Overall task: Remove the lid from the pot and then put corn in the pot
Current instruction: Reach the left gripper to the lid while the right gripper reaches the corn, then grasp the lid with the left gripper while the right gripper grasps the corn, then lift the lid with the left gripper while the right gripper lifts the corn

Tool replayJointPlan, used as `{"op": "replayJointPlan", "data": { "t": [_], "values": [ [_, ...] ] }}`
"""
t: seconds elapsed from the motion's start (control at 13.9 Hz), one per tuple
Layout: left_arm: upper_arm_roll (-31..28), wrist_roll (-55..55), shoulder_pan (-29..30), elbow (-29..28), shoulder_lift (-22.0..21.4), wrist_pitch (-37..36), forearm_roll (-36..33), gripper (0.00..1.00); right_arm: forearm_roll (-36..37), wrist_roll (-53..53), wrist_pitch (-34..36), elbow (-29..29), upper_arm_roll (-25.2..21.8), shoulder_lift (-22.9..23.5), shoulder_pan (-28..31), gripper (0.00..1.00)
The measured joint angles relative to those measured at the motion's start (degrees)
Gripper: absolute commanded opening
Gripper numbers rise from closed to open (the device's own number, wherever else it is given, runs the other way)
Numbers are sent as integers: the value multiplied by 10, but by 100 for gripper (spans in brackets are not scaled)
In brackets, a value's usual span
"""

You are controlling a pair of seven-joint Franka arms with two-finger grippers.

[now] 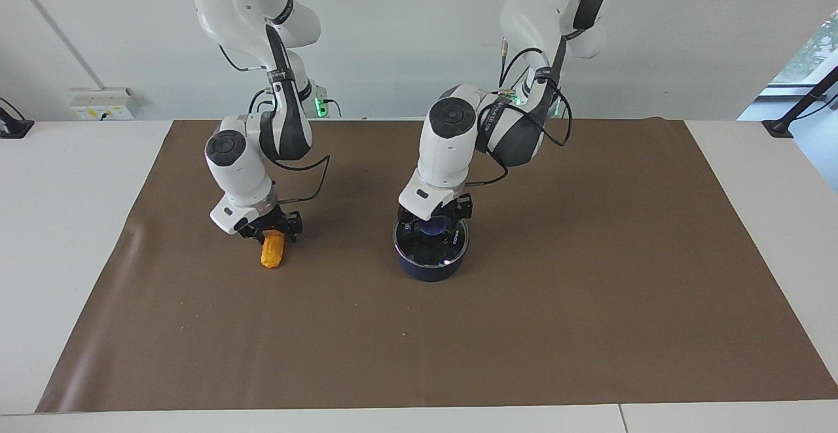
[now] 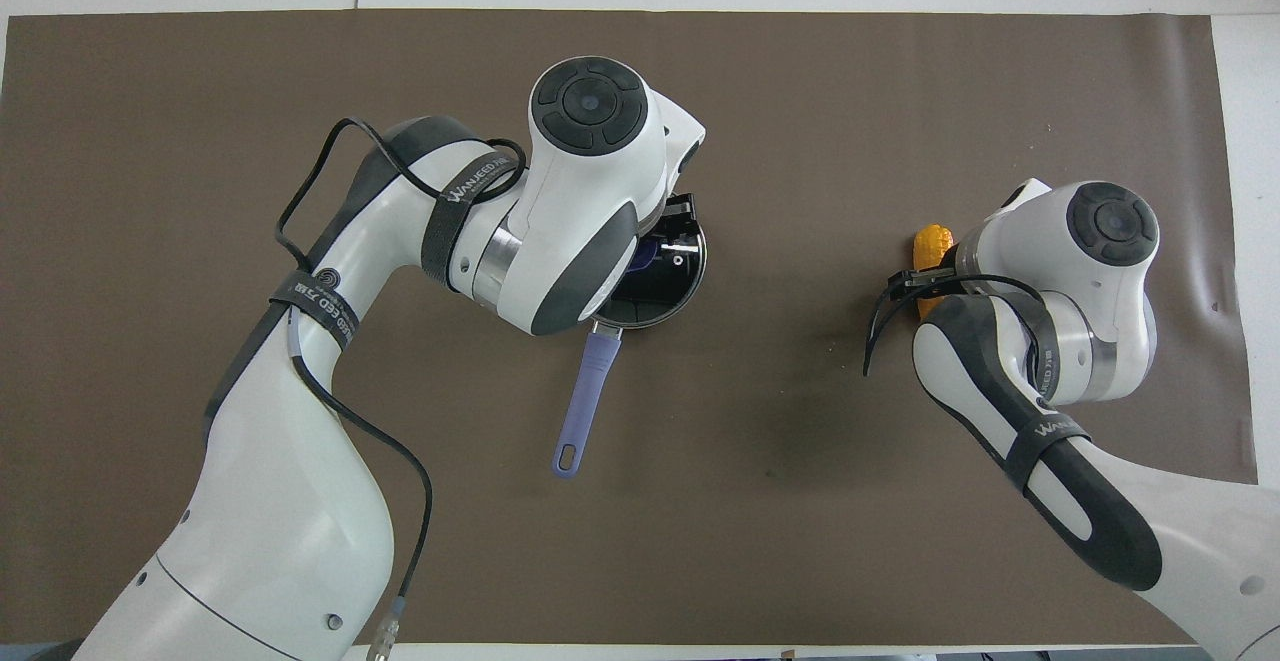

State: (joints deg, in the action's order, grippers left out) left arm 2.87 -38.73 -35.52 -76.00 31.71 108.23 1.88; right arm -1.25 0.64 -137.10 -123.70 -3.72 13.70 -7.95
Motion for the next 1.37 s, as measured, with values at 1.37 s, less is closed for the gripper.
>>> {"op": "replayJointPlan", "data": {
  "t": [1.37],
  "values": [
    [-2, -5, 0, -37, -19, 37, 0, 63, -13, -22, 501, 379, 10, -39, -23, 0]
  ]
}}
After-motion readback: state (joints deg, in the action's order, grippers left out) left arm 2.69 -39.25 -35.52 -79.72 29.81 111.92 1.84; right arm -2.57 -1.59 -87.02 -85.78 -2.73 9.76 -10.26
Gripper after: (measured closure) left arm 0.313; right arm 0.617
